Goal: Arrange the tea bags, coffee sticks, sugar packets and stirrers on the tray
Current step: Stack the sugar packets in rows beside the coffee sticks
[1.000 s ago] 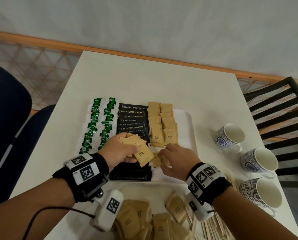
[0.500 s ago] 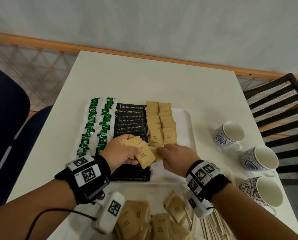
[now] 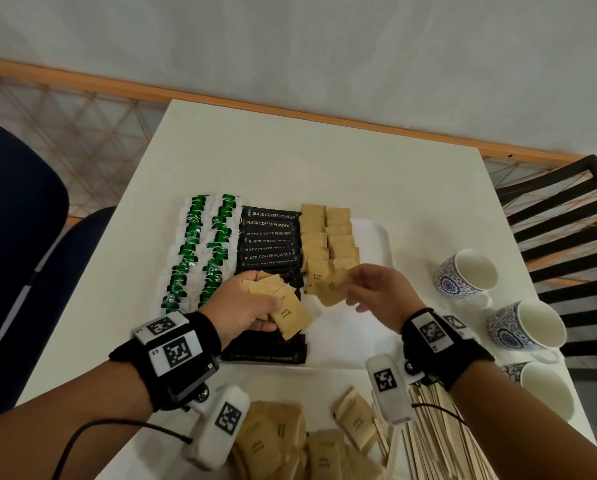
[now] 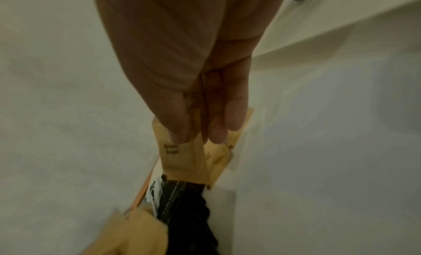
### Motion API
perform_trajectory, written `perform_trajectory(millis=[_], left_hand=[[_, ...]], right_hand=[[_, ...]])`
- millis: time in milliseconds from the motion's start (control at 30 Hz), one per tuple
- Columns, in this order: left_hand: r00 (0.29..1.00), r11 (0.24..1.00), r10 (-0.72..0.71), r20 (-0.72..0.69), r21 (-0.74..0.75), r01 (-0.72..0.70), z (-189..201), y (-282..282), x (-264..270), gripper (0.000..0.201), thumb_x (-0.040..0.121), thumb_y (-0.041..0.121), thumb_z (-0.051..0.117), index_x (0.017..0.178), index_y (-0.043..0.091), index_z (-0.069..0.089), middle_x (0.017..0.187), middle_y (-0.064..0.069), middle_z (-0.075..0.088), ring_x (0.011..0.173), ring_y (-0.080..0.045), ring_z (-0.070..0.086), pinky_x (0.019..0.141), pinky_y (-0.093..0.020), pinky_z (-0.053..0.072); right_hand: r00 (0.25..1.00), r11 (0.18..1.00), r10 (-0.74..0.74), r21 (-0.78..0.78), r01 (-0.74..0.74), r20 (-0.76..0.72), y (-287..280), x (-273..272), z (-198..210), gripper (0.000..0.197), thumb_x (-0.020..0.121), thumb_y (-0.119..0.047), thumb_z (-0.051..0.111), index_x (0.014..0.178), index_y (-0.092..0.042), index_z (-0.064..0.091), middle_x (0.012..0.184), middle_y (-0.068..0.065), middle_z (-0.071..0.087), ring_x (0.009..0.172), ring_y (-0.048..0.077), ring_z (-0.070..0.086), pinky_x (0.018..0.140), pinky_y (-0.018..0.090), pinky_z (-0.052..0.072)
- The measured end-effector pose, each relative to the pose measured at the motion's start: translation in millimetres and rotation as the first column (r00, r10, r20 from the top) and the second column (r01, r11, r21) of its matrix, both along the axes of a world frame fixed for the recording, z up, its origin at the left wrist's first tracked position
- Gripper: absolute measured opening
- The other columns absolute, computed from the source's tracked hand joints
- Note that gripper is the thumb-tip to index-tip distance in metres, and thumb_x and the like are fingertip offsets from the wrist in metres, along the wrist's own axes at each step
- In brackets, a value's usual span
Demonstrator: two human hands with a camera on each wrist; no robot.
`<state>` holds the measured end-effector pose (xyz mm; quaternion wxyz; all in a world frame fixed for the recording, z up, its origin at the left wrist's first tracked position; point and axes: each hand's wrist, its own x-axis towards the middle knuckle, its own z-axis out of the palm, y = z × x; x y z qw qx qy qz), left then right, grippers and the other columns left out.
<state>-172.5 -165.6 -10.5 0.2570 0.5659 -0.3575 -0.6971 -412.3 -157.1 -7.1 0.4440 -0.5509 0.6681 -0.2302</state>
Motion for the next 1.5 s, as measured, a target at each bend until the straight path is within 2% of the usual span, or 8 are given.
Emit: perform_trajectory(millis=[300, 500, 733, 933, 1067, 1167, 1300, 1500], left_hand=[[0.999, 1.0, 0.02, -0.028, 0.022, -0.02, 1, -1, 2, 0.031, 0.083, -0.004, 0.066, 0.109, 0.01, 0.058, 0.102, -0.015, 0.069, 0.082, -0.022, 0.069, 0.06, -0.028, 0.059], [0.999, 0.999, 0.038, -0.033, 0.03, -0.037, -1, -4, 4, 0.029, 0.083, -0.004, 0.066, 0.108, 0.011, 0.059, 0.103, -0.015, 0.069, 0.084, -0.023, 0.069, 0.062, -0.029, 0.059], [0.997, 0.997, 0.061, -0.046, 0.039, -0.059, -1, -5, 2, 0.029, 0.083, -0.006, 0.065, 0.106, 0.011, 0.058, 0.1, -0.013, 0.068, 0.083, -0.022, 0.068, 0.063, -0.031, 0.059], [0.998, 0.999, 0.043, -0.038, 0.026, -0.042, 3, -7, -3, 0.03, 0.085, -0.012, 0.058, 0.108, 0.008, 0.058, 0.106, -0.017, 0.065, 0.087, -0.024, 0.067, 0.065, -0.031, 0.059], [0.997, 0.998, 0.054, -0.046, 0.011, -0.054, 5, -6, -8, 0.032, 0.082, -0.01, 0.064, 0.109, 0.006, 0.058, 0.108, -0.021, 0.064, 0.085, -0.027, 0.067, 0.063, -0.03, 0.059], [0.996, 0.997, 0.075, -0.057, 0.003, -0.075, 7, -5, -13, 0.027, 0.083, -0.009, 0.063, 0.099, 0.012, 0.058, 0.108, -0.019, 0.064, 0.089, -0.029, 0.067, 0.066, -0.032, 0.059], [0.99, 0.994, 0.104, -0.092, 0.04, -0.101, 6, -6, -13, 0.021, 0.086, -0.006, 0.062, 0.101, 0.009, 0.056, 0.104, -0.018, 0.063, 0.083, -0.024, 0.066, 0.059, -0.029, 0.059], [0.995, 0.998, 0.016, -0.095, 0.054, -0.011, 6, -3, -18, 0.02, 0.088, -0.002, 0.06, 0.105, 0.007, 0.057, 0.094, -0.015, 0.065, 0.071, -0.021, 0.067, 0.06, -0.028, 0.059]], right_hand=[[0.928, 0.983, 0.179, 0.029, -0.179, -0.328, -44, 23, 1, 0.016, 0.089, -0.029, 0.063, 0.102, -0.02, 0.068, 0.073, -0.016, 0.056, 0.068, 0.001, 0.053, 0.062, 0.014, 0.042], [0.887, 0.989, 0.133, -0.006, -0.151, -0.442, -45, 31, -9, 0.011, 0.086, -0.031, 0.065, 0.093, -0.023, 0.063, 0.089, -0.009, 0.061, 0.087, 0.011, 0.057, 0.076, 0.025, 0.048], [0.863, 0.981, 0.138, -0.05, -0.186, -0.487, -43, 35, -12, 0.014, 0.085, -0.031, 0.064, 0.094, -0.023, 0.057, 0.078, -0.009, 0.056, 0.077, 0.013, 0.056, 0.067, 0.025, 0.044], [0.947, 0.976, 0.094, -0.16, -0.149, -0.307, -26, 36, -5, 0.013, 0.088, -0.035, 0.062, 0.098, -0.026, 0.06, 0.064, -0.011, 0.054, 0.062, 0.005, 0.051, 0.061, 0.021, 0.043], [0.963, 0.97, 0.241, 0.021, -0.24, -0.122, -8, 47, -2, 0.029, 0.088, -0.044, 0.061, 0.114, -0.031, 0.062, 0.086, -0.018, 0.063, 0.078, -0.006, 0.057, 0.067, 0.012, 0.042], [0.985, 0.988, 0.153, 0.02, -0.155, 0.075, 4, 45, -3, 0.034, 0.092, -0.023, 0.058, 0.124, -0.032, 0.052, 0.088, -0.008, 0.07, 0.073, 0.002, 0.064, 0.064, 0.014, 0.047], [0.972, 0.987, 0.159, -0.045, -0.153, 0.176, 15, 34, -2, 0.053, 0.085, 0.008, 0.044, 0.111, -0.034, 0.06, 0.091, -0.002, 0.07, 0.075, 0.011, 0.065, 0.07, 0.023, 0.052], [0.953, 0.994, 0.08, -0.09, -0.056, 0.293, 17, 34, -2, 0.024, 0.08, -0.003, 0.071, 0.084, -0.027, 0.072, 0.076, -0.014, 0.071, 0.073, 0.0, 0.062, 0.071, 0.016, 0.049]])
